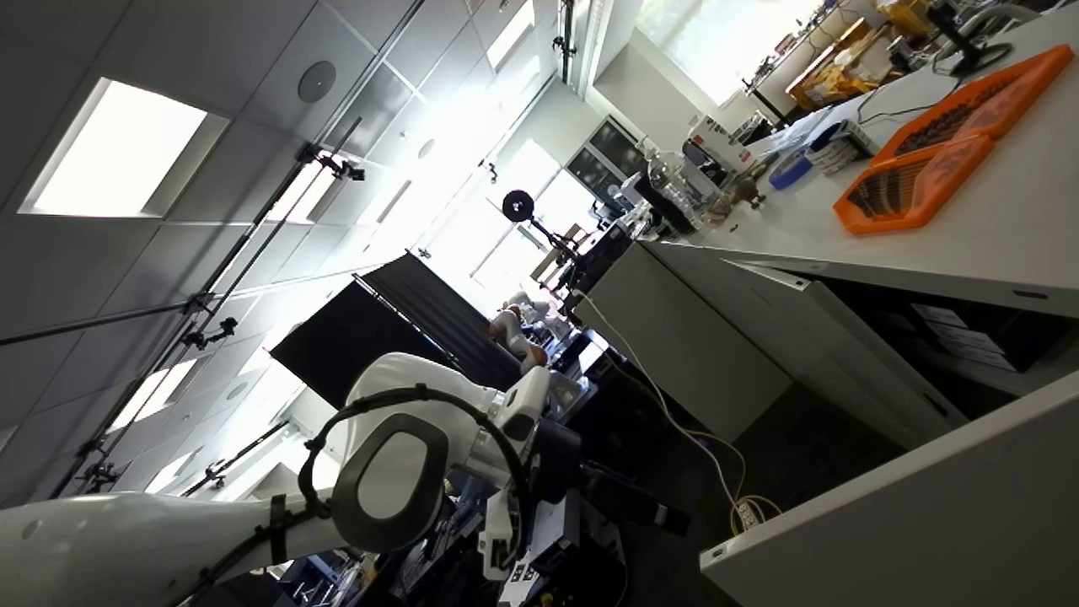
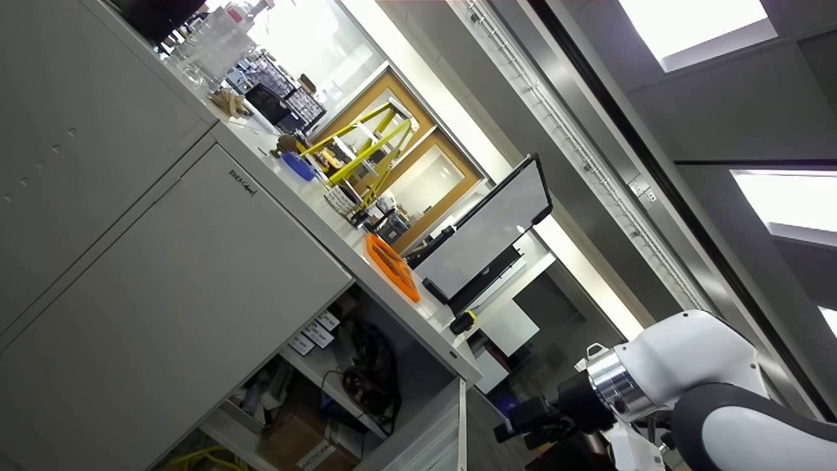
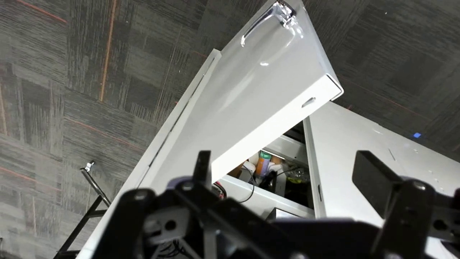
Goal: Close the cabinet door
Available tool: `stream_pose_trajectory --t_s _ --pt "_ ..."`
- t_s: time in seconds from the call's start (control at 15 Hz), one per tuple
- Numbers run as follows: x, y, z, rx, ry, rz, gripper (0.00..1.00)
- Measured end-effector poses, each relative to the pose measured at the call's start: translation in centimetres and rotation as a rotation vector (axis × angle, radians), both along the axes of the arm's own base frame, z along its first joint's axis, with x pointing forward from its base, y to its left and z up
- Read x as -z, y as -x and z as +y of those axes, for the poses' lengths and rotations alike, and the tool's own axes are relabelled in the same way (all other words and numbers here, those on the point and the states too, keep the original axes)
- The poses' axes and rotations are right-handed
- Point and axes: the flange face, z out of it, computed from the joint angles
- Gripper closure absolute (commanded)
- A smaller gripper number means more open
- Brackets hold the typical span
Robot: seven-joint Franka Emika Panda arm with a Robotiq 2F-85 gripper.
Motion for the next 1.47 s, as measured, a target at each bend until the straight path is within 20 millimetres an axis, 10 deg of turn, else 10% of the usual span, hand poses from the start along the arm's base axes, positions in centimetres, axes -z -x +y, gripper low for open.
stream_pose_trajectory --t_s 0.53,0.6,1.27,1.47 --pt "1.1 -0.1 -0.3 0.002 -0.006 0.026 0.0" --pt "1.5 0.0 -0.6 0.001 -0.009 0.039 0.25" --pt "6.9 -0.1 -3.5 -0.076 0.006 0.171 0.97" --pt "8.4 -0.4 -3.7 -0.094 0.008 0.198 1.0"
